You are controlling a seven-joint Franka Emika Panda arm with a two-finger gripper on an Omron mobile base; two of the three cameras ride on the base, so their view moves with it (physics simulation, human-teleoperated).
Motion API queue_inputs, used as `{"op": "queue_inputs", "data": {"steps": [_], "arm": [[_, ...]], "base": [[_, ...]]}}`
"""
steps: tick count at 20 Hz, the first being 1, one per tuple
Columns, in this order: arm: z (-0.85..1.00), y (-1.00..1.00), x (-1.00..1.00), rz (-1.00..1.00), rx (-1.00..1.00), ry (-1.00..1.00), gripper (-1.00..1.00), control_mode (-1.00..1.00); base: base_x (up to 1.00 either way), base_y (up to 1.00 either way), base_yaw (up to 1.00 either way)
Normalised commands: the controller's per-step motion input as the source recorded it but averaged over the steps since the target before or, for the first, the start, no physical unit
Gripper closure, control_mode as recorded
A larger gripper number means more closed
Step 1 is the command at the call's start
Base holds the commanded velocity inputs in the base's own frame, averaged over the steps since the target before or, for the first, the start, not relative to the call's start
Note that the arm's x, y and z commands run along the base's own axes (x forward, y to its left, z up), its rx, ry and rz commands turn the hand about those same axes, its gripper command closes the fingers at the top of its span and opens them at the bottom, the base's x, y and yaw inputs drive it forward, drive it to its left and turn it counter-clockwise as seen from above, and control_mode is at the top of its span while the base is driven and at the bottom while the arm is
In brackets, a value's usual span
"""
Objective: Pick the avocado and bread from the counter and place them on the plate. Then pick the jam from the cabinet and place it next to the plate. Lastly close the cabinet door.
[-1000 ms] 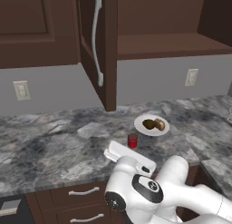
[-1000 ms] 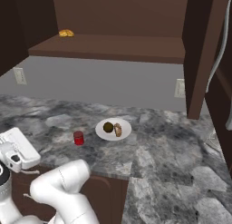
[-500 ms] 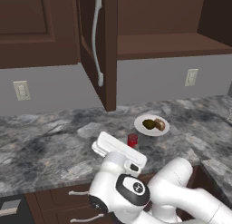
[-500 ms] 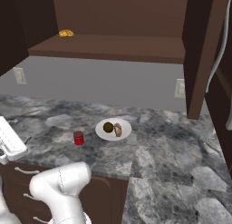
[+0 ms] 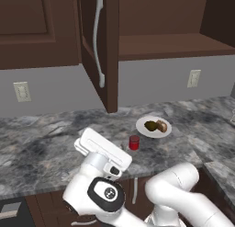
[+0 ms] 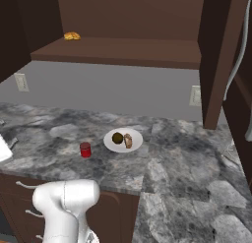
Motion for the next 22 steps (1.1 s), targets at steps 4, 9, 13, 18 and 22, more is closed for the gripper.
{"op": "queue_inputs", "data": {"steps": [4, 9, 13, 18, 22], "arm": [[0.19, 0.44, 0.0, -0.1, -0.04, -0.14, -1.0, -1.0], [0.11, 0.38, 0.04, -0.09, -0.04, -0.1, -1.0, -1.0], [0.08, 0.3, 0.21, -0.07, -0.02, -0.07, -1.0, -1.0], [0.04, 0.25, 0.39, -0.03, -0.01, -0.02, -1.0, -1.0], [0.07, 0.23, 0.45, 0.0, 0.0, -0.01, -1.0, -1.0]], "base": [[0.0, 0.0, 0.0], [0.0, 0.0, 0.0], [0.0, 0.0, 0.0], [0.0, 0.0, 0.0], [0.0, 0.0, 0.0]]}}
